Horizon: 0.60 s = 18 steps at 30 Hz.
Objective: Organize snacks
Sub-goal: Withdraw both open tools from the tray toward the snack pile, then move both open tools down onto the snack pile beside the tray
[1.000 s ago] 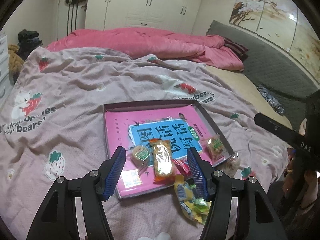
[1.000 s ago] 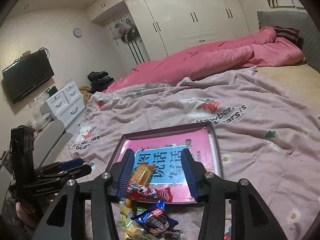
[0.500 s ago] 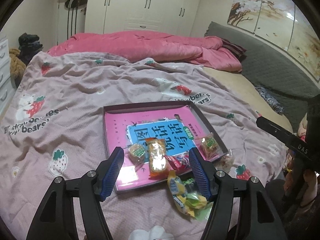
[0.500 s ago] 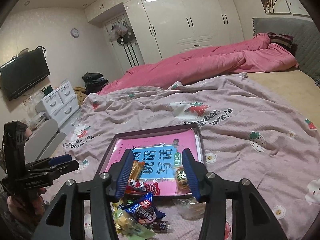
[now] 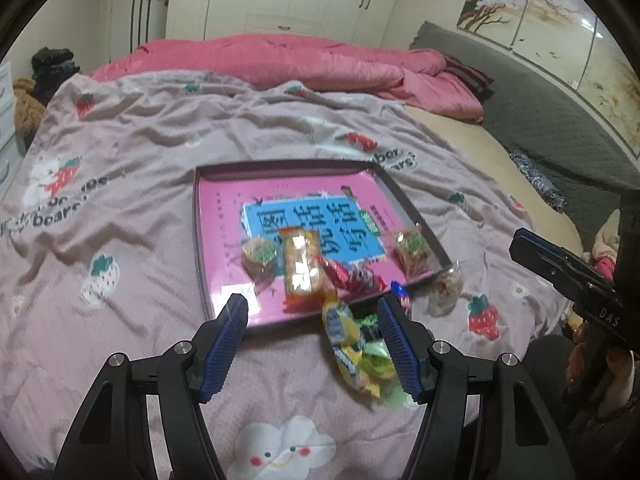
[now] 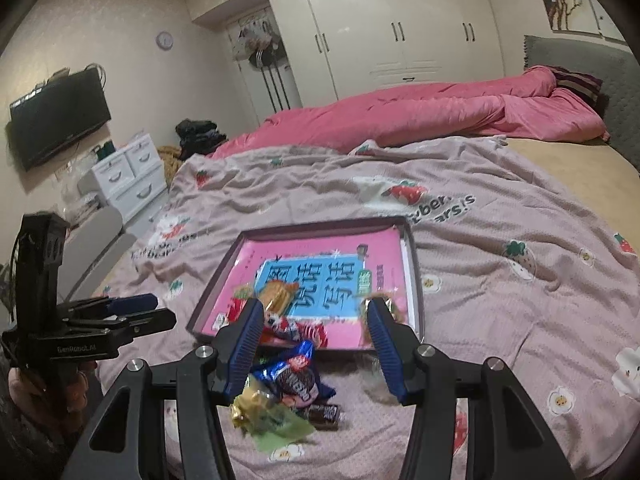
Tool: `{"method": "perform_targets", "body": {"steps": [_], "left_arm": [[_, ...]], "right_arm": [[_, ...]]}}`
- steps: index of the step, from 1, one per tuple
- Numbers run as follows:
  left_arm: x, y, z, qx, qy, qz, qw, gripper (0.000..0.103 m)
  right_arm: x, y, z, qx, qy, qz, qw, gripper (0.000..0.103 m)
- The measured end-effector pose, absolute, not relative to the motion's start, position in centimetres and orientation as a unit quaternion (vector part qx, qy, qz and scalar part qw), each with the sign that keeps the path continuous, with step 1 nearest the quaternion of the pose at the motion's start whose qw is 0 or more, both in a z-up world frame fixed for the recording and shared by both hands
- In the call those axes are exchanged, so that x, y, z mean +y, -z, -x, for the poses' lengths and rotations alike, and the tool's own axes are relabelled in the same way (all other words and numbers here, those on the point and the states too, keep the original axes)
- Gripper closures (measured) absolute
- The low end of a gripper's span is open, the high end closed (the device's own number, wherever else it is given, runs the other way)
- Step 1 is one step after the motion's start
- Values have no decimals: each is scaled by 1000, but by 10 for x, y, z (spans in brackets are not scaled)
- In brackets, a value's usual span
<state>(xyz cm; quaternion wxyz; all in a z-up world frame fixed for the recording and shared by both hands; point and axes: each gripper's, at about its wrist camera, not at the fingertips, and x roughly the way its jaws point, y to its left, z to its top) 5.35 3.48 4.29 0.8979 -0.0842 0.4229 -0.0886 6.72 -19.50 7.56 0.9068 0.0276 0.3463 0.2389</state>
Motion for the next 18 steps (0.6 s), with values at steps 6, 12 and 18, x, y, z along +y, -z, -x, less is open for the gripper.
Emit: {"method": "perform_targets", "body": {"steps": [6,12,18], "left_arm": [[26,-35,-50,435,89,77,893,34],[15,-27,-52,448,97,73,886,34],[5,-18,-50,462,104,66,878,34]], "right_arm": [[-188,-66,-59,358,-253,-21,898,49],[-183,-59,-53,370,-260,-13,892,49],[-182,-53,-47,376,-264,-1,888,49]]}}
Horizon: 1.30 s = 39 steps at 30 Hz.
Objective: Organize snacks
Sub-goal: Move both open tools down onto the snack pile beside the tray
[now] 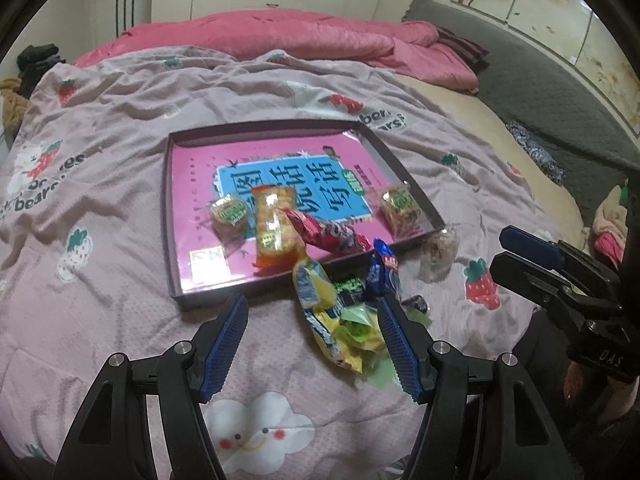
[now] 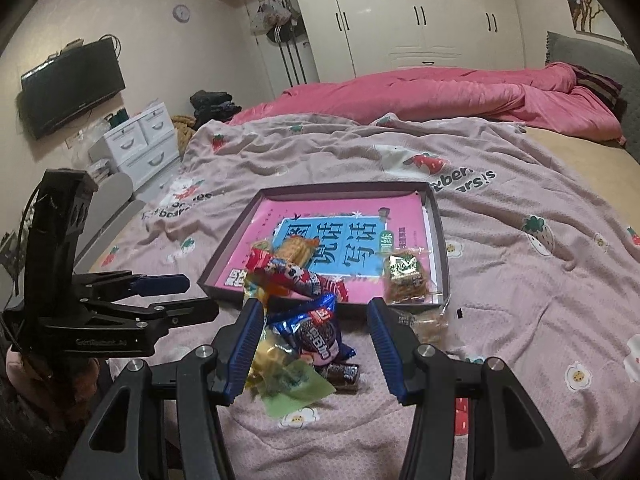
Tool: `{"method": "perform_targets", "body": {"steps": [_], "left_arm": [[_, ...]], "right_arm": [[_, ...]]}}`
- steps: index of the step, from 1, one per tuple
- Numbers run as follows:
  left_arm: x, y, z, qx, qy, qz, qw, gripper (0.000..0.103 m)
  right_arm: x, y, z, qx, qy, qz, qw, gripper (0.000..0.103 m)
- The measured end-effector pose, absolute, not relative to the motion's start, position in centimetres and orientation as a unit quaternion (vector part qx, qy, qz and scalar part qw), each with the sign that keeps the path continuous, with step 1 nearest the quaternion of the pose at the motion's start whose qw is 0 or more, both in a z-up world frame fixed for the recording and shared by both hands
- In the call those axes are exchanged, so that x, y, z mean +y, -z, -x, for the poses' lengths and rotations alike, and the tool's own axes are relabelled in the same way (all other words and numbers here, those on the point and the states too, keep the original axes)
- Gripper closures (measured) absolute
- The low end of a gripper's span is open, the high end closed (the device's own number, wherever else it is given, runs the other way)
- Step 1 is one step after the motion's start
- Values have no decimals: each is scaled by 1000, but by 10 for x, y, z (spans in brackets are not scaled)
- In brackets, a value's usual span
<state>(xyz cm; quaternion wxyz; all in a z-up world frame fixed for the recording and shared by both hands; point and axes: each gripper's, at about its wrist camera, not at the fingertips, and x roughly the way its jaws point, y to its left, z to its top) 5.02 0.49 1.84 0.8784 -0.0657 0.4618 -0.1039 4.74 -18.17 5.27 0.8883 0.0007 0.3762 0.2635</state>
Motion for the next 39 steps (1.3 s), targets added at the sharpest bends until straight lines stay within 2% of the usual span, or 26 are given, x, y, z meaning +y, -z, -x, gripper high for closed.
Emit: {"method": "perform_targets", "body": {"steps": [26,39], "left_arm": [[-1,7,-51,503,105,64,855,34],[16,26,-66,519,100,118,841,34]], "right_arm": [[-173,-17,-48,425,-270,33,863,49],[-166,-2,-62,439,-281,23,853,49]]}}
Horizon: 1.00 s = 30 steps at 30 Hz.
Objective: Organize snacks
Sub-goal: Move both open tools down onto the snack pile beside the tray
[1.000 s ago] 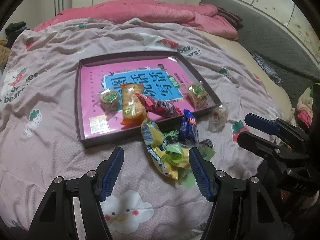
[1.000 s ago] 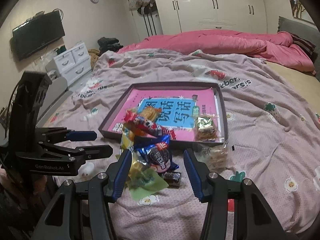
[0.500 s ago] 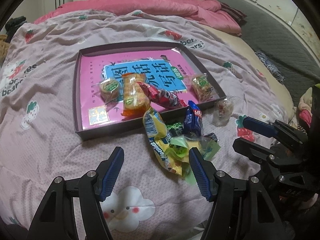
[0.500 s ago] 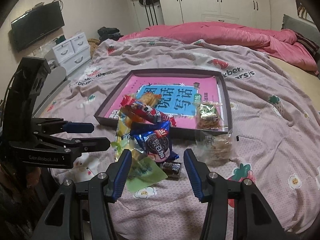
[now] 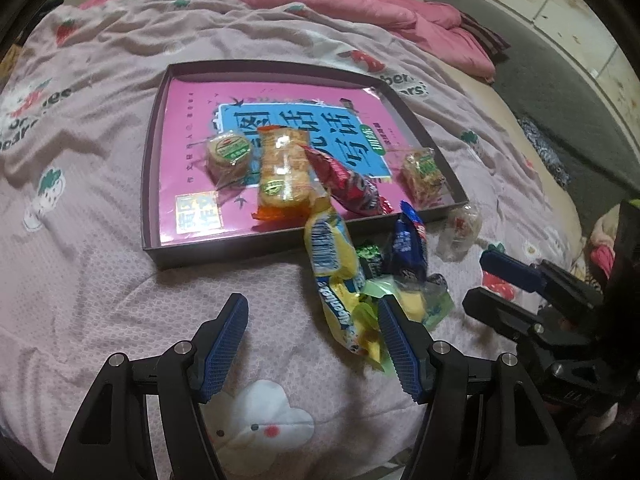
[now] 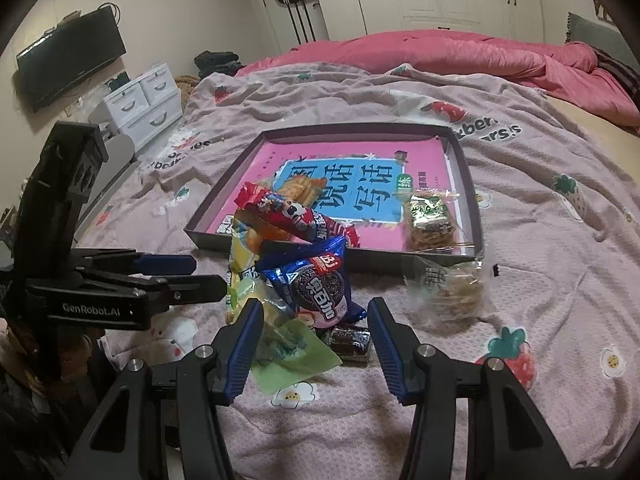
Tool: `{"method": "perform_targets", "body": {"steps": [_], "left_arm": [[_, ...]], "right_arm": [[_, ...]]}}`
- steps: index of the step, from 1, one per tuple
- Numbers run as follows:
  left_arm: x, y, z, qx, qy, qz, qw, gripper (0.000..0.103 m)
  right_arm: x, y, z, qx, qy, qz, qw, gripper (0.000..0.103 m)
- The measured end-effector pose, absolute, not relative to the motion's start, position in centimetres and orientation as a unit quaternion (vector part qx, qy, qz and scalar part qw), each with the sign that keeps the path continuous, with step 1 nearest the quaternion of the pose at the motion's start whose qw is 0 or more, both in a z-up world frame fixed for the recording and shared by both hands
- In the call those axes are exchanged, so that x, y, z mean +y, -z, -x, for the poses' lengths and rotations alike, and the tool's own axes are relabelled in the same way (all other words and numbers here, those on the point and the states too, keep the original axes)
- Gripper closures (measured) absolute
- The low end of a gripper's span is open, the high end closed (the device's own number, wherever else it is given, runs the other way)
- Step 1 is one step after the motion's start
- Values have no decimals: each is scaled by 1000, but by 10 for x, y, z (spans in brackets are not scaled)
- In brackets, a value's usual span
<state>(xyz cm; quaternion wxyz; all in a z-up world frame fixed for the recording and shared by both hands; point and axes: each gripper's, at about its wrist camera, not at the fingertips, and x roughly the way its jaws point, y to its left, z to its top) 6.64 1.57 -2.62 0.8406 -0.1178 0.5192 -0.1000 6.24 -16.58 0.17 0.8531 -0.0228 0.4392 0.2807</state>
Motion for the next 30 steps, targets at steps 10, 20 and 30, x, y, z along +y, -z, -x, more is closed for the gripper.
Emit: {"method": "perform_targets", "body": {"steps": [10,20,30], "left_arm": [[17,35,-79,522,105,157,832,34],[17,41,-94,522,106,172,828,34],[22,55,-104,535,103,186,817,34]], "right_arm": [[-163,3,-71,441,-284,16,851,49],[-159,13,-88,450,-294,9,843,49],[-146,23,-99,457,-308,19,834,41]]}}
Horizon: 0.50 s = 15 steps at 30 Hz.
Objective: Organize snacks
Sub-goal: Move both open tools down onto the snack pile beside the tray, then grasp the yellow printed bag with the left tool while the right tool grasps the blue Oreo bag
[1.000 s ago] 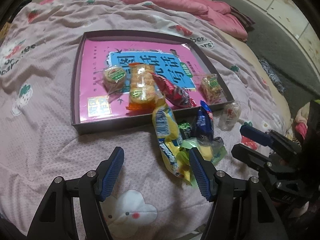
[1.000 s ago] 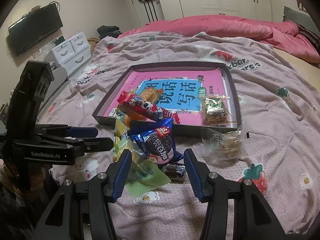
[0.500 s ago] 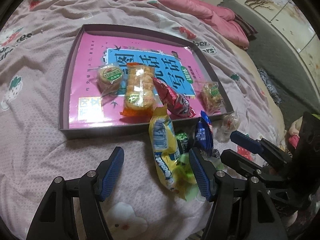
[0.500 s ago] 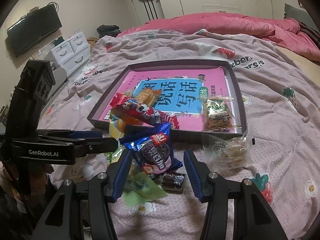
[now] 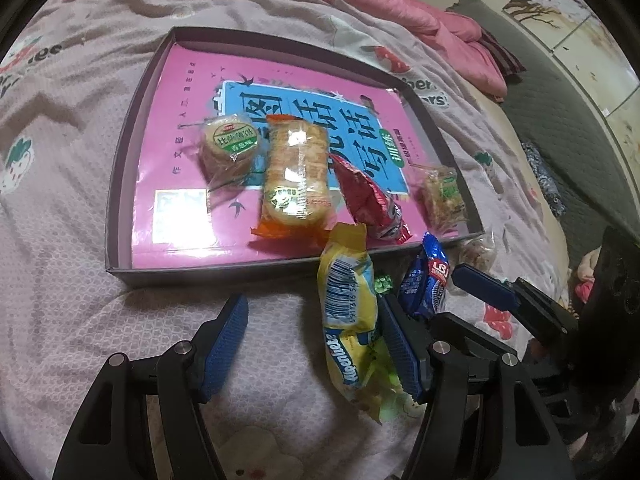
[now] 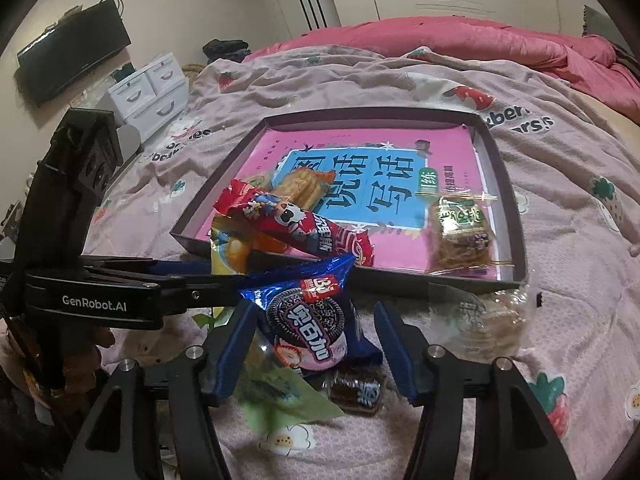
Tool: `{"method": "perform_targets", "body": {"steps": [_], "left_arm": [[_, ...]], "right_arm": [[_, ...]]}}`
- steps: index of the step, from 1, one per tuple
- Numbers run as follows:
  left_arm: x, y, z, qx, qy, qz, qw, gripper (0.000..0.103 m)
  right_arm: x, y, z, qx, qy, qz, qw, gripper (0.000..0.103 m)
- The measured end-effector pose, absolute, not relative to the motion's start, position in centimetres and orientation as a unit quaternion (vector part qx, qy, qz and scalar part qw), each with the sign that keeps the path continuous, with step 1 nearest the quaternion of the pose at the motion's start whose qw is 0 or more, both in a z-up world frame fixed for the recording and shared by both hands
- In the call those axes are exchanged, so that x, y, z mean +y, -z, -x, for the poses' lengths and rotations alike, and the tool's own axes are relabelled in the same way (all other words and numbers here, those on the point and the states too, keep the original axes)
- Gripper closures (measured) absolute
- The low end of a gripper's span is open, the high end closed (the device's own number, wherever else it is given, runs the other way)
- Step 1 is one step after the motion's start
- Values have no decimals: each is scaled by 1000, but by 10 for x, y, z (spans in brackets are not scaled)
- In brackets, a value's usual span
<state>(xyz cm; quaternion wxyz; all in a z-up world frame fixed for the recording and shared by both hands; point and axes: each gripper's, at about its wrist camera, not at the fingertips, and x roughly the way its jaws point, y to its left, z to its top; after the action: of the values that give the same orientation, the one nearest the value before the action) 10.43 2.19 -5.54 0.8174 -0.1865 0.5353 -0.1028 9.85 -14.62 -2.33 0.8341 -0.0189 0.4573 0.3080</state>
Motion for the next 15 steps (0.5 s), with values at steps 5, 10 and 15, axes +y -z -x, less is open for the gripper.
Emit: {"method": "perform_targets", "body": {"steps": [5,10,15], "left_arm": [[20,60,-109,539,105,189,814,34],[23,64,-113,538,105,204,811,34],[21,66,-116,537,104,203,812,36]], "right_arm": [[-143,27,-102,462,-319,15,827,39],[-137,32,-106,464,-325,18,824,39],[-133,40,-111,470,-317,27,823,39]]}}
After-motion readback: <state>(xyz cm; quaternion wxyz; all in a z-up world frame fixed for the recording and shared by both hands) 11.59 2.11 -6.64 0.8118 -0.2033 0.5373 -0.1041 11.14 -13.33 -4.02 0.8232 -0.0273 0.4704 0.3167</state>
